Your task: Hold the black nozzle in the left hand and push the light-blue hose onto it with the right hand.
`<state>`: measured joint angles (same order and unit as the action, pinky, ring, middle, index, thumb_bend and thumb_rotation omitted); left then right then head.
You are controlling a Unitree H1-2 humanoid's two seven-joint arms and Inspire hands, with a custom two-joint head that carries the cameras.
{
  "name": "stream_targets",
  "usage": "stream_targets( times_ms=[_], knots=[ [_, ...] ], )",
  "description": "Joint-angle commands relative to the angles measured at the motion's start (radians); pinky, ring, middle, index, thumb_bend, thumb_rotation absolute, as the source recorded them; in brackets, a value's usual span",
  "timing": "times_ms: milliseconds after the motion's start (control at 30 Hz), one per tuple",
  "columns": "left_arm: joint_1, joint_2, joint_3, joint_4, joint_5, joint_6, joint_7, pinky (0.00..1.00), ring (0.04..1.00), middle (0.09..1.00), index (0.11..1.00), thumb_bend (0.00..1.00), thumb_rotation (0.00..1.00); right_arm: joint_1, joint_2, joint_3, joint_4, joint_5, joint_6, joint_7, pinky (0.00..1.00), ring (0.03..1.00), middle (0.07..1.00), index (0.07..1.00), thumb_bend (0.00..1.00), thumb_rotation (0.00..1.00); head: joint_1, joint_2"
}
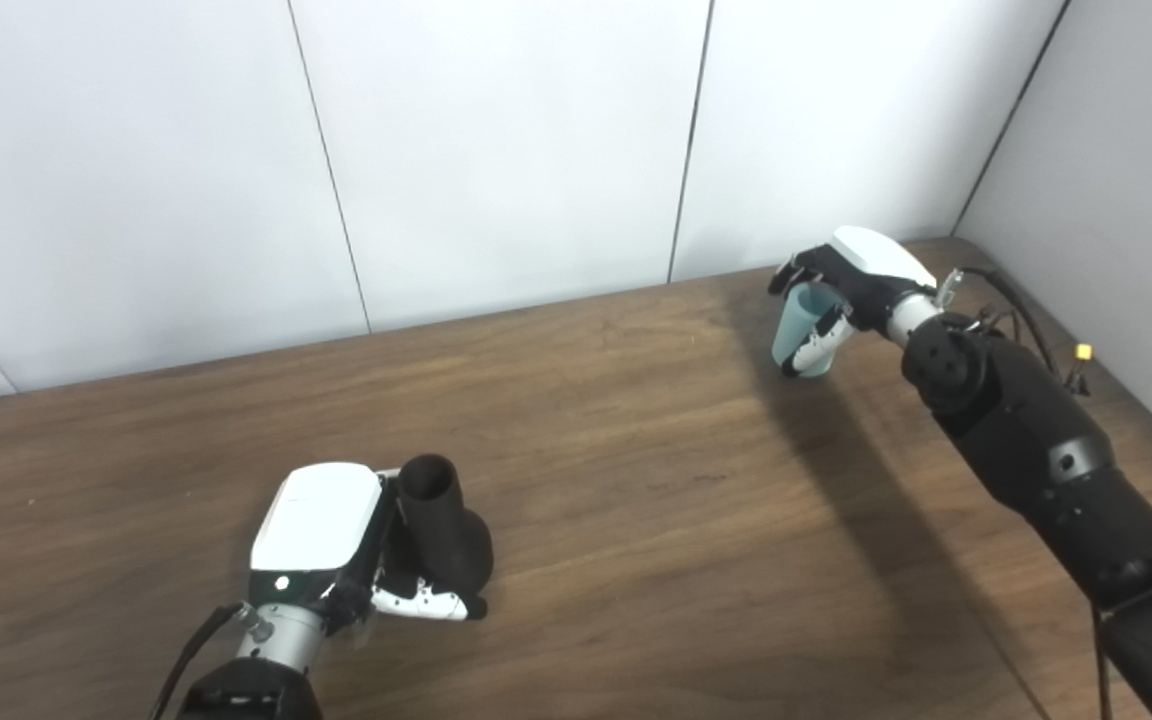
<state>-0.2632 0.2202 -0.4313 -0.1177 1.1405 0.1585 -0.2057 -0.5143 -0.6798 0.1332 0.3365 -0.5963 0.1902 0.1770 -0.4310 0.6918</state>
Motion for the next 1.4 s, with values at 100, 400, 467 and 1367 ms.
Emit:
stream_targets(
  times_ms=[100, 400, 467, 1367],
  knots=[
    [-0.008, 0.012, 0.009, -0.028, 0.017, 0.004, -0.006, 0.38, 0.493, 0.445, 0.493, 0.53, 0.00, -0.008, -0.047, -0.018, -0.037, -0.018, -0.037, -0.049, 0.67, 0.722, 0.723, 0.488, 0.52, 0.13, 0.001, 0.004],
    [-0.006, 0.006, 0.012, -0.031, 0.014, 0.009, -0.006, 0.36, 0.488, 0.442, 0.493, 0.53, 0.00, 0.007, -0.036, -0.025, -0.045, -0.066, -0.061, -0.127, 0.84, 0.707, 0.626, 0.484, 0.52, 0.12, 0.001, 0.011],
    [-0.006, 0.007, 0.012, -0.029, 0.013, 0.006, -0.003, 0.36, 0.490, 0.440, 0.494, 0.53, 0.00, 0.005, -0.033, -0.026, -0.040, -0.070, -0.070, -0.144, 0.85, 0.707, 0.645, 0.483, 0.52, 0.12, 0.002, 0.012],
    [-0.006, -0.007, 0.001, -0.033, 0.029, 0.021, -0.011, 0.35, 0.474, 0.435, 0.493, 0.53, 0.00, 0.021, -0.010, -0.073, -0.217, -0.043, -0.091, -0.142, 0.41, 0.396, 0.503, 0.499, 0.52, 0.00, 0.021, 0.017]
  ],
)
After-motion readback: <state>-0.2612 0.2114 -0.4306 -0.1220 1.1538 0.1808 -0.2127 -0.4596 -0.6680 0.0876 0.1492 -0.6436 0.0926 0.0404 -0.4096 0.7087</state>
